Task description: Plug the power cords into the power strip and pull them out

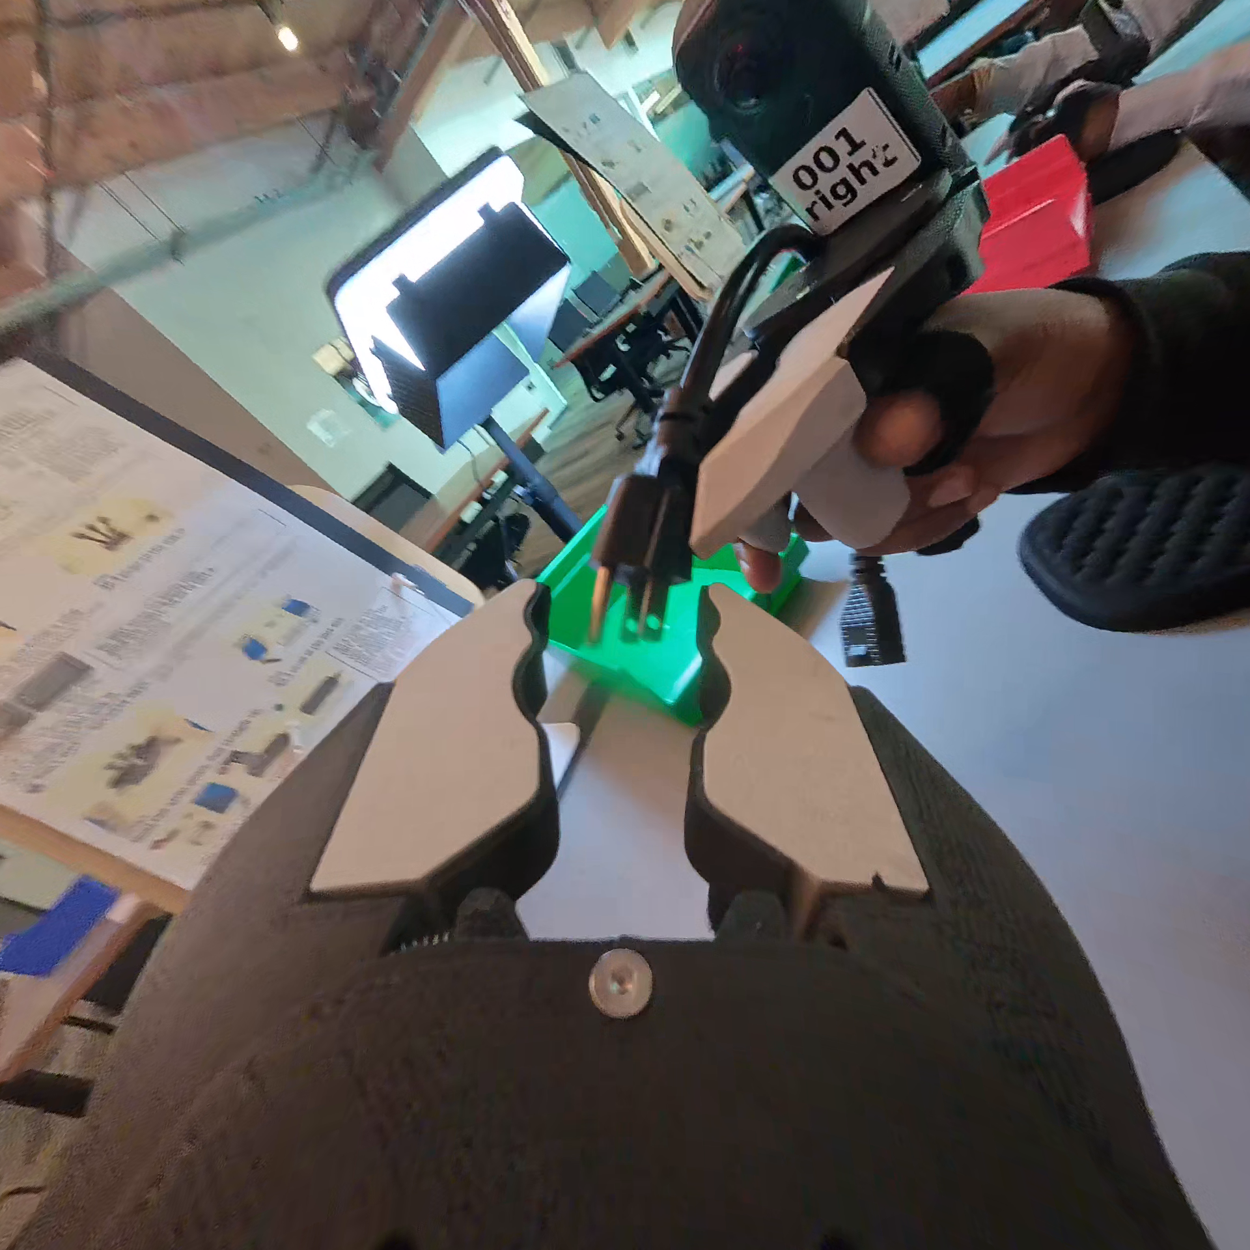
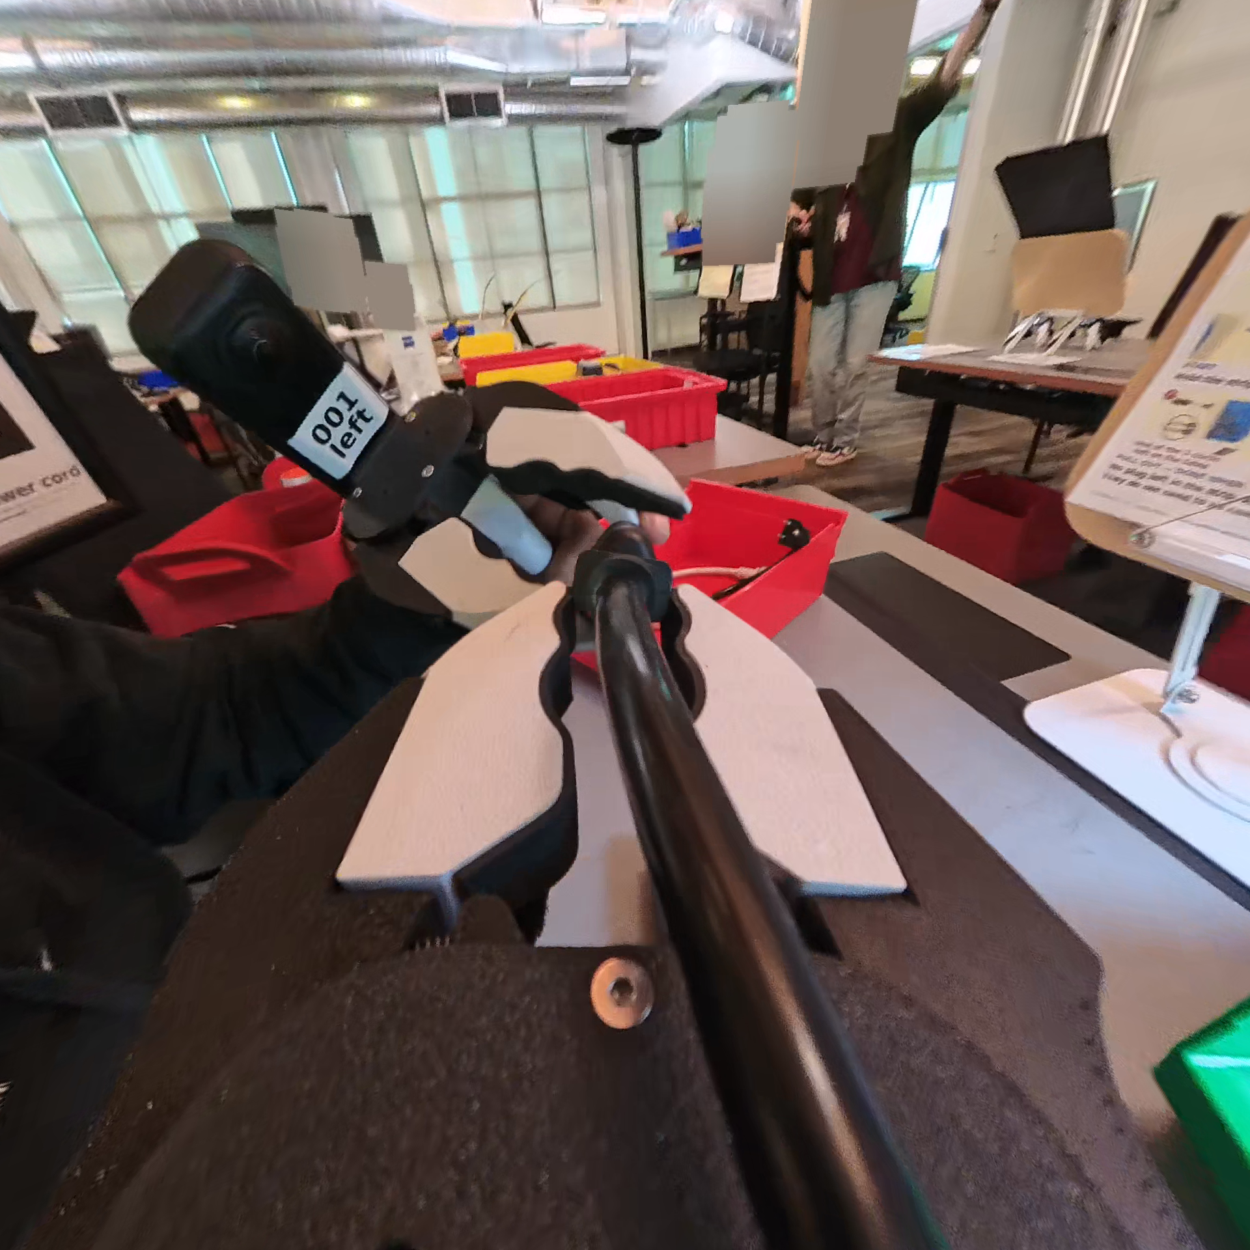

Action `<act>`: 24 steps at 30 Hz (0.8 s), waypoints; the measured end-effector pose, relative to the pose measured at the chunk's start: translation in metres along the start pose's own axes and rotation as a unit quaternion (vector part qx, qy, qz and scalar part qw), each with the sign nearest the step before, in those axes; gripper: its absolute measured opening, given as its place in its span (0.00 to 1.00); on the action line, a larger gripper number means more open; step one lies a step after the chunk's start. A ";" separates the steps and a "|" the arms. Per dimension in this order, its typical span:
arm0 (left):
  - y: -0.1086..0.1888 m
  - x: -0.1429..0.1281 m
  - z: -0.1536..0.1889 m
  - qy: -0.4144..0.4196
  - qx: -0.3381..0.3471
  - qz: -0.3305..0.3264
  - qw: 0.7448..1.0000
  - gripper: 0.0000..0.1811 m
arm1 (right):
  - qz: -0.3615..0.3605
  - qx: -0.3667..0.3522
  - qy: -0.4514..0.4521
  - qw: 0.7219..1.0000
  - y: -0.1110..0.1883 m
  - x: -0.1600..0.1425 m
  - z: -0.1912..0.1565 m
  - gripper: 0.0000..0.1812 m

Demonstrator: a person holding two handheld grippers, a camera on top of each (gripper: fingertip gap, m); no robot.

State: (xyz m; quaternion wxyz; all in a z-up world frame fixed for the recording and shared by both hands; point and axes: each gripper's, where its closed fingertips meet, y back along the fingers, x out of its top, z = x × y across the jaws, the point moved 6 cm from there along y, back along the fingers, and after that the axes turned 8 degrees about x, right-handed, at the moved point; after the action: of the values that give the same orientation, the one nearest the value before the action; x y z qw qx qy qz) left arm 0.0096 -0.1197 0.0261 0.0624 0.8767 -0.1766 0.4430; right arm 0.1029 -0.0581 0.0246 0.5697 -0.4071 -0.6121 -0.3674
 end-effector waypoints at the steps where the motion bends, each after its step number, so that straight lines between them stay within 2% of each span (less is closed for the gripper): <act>1: 0.003 0.002 -0.001 -0.030 0.019 0.004 0.999 0.23 | -0.004 0.002 -0.015 1.000 -0.002 0.001 -0.002 0.13; 4: 0.011 0.011 0.003 -0.166 0.084 0.022 0.982 0.21 | 0.014 0.016 -0.073 0.997 -0.007 0.004 -0.006 0.13; 6: 0.012 0.011 0.007 -0.217 0.107 0.019 0.970 0.22 | 0.027 0.030 -0.102 0.994 -0.011 0.005 -0.009 0.13; 10: 0.013 0.008 0.013 -0.341 0.169 0.029 0.924 0.20 | 0.041 0.051 -0.155 0.986 -0.020 0.002 -0.011 0.13; 12: 0.013 0.003 0.016 -0.384 0.186 0.038 0.903 0.18 | 0.046 0.060 -0.186 0.980 -0.023 -0.002 -0.009 0.13; 14: 0.012 -0.004 0.019 -0.404 0.190 0.035 0.894 0.17 | 0.047 0.065 -0.211 0.974 -0.023 -0.007 -0.004 0.14; 17: 0.008 -0.016 0.021 -0.402 0.164 0.014 0.901 0.15 | 0.041 0.062 -0.239 0.968 -0.023 -0.019 0.005 0.14; 19: 0.009 -0.014 0.022 -0.380 0.147 0.013 0.913 0.15 | 0.039 0.076 -0.218 0.972 -0.021 -0.022 0.006 0.14; 21: 0.013 -0.005 0.019 -0.319 0.122 0.026 0.940 0.14 | 0.043 0.112 -0.158 0.980 -0.019 -0.018 0.002 0.15; 23: 0.017 0.007 0.015 -0.233 0.087 0.044 0.968 0.14 | 0.035 0.135 -0.055 0.989 -0.017 -0.013 -0.004 0.17; 24: 0.019 0.011 0.013 -0.188 0.069 0.055 0.978 0.14 | 0.034 0.130 -0.010 0.991 -0.017 -0.009 -0.006 0.23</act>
State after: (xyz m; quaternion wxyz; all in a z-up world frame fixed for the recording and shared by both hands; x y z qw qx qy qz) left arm 0.0183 -0.1432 0.0262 -0.0571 0.9354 -0.2019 0.2845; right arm 0.0905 -0.0713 0.0162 0.6239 -0.3541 -0.6461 -0.2608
